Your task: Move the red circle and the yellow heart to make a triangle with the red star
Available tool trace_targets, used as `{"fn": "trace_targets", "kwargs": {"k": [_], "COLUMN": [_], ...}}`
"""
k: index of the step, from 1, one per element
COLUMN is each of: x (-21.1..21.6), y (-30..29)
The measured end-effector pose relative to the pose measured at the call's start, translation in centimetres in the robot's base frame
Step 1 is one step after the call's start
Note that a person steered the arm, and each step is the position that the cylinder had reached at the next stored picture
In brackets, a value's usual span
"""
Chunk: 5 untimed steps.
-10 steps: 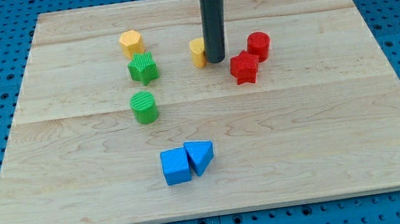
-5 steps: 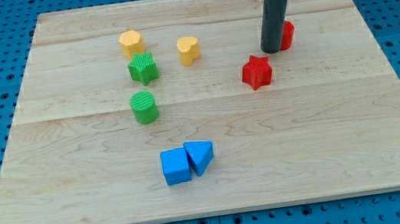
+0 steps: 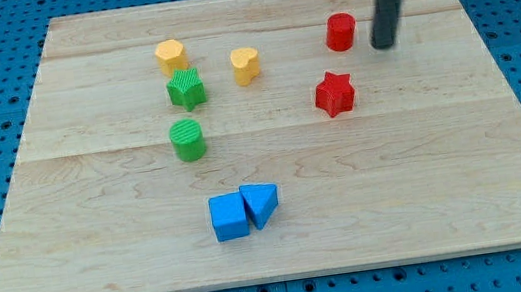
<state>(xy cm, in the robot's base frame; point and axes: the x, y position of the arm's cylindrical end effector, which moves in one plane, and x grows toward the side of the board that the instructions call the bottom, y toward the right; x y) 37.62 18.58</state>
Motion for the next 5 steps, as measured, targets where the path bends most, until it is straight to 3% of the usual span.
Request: {"fn": "trace_targets", "kwargs": {"k": [1,2,4,5], "x": [12.3,22.1,23.8,20.2], "y": [2.8,-1.9,-17.1,-19.1]}}
